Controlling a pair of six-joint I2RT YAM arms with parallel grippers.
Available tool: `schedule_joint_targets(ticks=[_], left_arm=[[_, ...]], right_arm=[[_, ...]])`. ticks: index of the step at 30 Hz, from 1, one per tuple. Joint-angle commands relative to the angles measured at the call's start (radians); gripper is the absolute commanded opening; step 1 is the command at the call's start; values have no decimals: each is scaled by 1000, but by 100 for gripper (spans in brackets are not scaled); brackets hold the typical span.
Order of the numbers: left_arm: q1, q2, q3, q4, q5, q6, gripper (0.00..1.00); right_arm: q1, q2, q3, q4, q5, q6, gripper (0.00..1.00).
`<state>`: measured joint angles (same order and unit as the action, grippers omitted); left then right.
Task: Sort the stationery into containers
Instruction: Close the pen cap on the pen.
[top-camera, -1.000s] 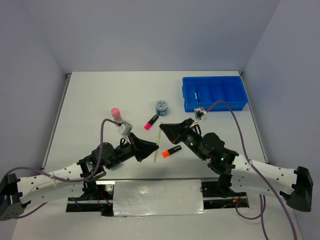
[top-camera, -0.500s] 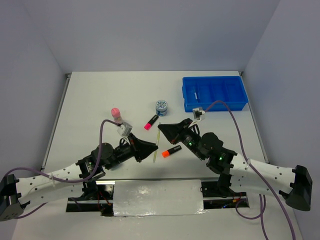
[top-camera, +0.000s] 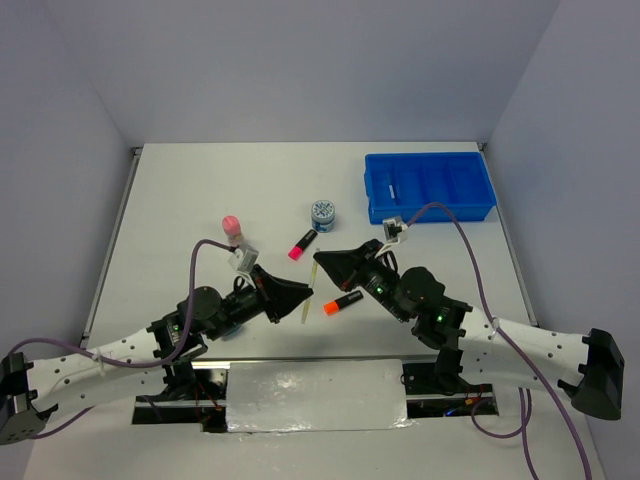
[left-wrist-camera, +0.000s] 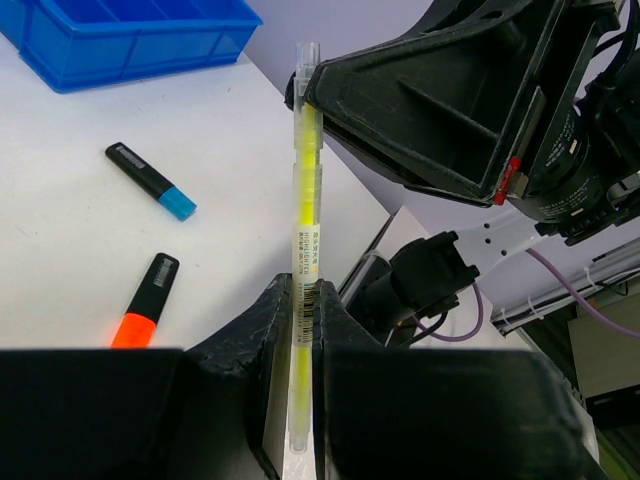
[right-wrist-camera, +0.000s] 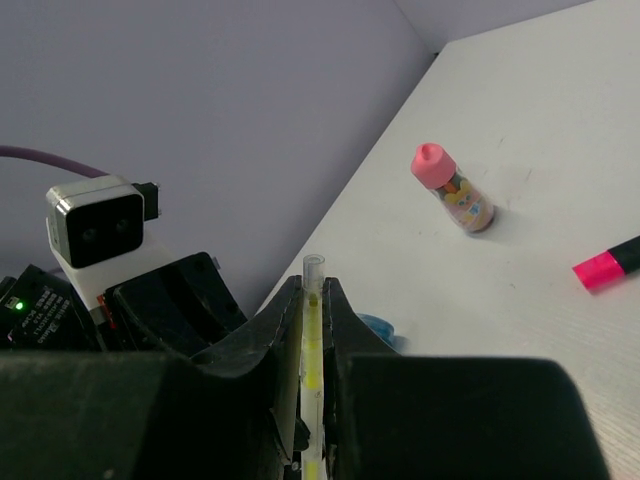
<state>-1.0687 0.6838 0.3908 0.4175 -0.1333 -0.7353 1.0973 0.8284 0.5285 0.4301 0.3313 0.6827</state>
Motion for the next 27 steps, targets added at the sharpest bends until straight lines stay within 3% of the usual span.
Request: schedule_joint_targets(ticks=[1, 11, 16, 17, 23, 27], left_arm=[[-4, -21, 56, 56, -31, 19, 0], [-4, -9, 65, 69, -48, 30, 0], [-4, -15, 83, 70, -61, 50, 0], [-4, -16, 86, 66, -63, 53, 0], [-4, -6, 95, 66, -49, 71, 0], [-4, 2, 91, 86, -42, 68, 0]], right_arm=[[7, -12, -18, 29, 2, -20, 1], [32, 23, -24, 85, -37, 15, 7], [49, 37, -21, 85, -31, 20, 15], [50, 35, -19, 85, -32, 21, 21], [52, 12, -19, 76, -43, 9, 38], [52, 14, -19, 85, -58, 8, 36]])
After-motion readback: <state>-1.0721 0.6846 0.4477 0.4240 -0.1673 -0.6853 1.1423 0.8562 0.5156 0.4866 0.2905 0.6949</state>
